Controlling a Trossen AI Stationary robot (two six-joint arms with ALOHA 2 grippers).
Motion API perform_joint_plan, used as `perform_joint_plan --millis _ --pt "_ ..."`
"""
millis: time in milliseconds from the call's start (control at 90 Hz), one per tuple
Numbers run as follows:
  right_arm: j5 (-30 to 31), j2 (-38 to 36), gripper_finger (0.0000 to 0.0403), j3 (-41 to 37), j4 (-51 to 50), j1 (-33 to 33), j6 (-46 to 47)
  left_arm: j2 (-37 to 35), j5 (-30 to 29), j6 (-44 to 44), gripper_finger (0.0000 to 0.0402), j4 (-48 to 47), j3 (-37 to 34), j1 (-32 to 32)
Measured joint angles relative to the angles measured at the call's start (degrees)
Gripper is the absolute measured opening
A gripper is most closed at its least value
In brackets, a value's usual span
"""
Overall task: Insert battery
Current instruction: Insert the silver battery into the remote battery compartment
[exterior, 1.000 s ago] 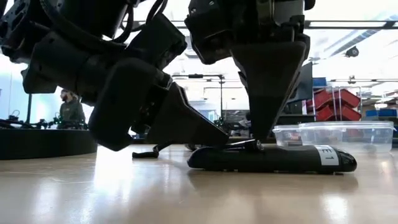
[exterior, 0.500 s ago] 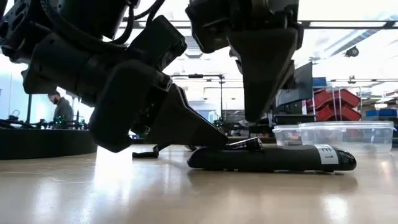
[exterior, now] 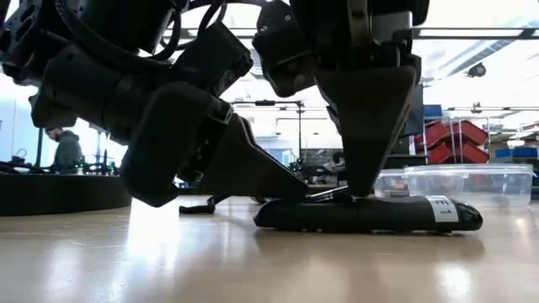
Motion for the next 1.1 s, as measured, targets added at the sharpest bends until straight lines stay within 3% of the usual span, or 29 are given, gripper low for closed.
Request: perform_joint_plan --millis 744,1100 --pt "5.54 -0.39 0.0000 0.00 0.11 -0.19 -3.06 -0.74 0.07 1.51 0.0097 0.71 0.42 -0.02" --pt "5.47 -0.31 0.0000 0.00 -0.36 -0.37 -4.39 -0.55 0.07 1.50 0.0097 0.11 0.42 -0.02"
